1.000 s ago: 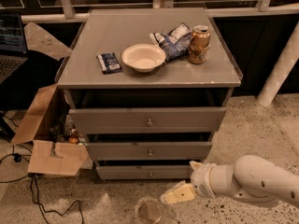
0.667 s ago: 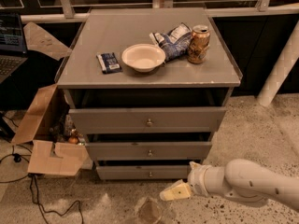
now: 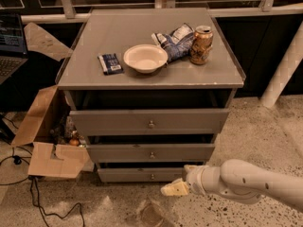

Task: Open bottom drawer

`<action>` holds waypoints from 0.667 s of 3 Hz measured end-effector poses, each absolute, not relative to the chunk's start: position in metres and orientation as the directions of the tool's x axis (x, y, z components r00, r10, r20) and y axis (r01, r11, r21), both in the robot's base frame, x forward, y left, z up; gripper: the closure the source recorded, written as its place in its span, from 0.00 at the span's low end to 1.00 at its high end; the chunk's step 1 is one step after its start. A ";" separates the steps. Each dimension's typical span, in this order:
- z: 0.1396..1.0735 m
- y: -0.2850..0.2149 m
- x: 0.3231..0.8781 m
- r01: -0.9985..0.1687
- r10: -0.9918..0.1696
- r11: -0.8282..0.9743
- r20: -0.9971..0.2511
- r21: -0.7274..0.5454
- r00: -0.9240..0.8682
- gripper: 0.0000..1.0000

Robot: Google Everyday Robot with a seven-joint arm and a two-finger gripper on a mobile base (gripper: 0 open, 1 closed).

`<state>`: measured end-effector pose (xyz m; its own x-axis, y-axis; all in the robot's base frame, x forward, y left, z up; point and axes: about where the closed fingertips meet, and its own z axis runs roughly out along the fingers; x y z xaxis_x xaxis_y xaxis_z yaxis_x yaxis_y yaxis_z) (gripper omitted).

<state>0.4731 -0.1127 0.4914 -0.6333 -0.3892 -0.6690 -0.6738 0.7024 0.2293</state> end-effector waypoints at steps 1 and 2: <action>0.491 -0.113 0.473 -0.674 -0.389 0.702 -0.669 0.229 -0.633 0.42; 0.491 -0.113 0.473 -0.674 -0.389 0.702 -0.669 0.229 -0.633 0.64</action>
Offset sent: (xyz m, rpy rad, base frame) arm 0.0000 0.0000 0.0000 0.0000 0.0000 0.0000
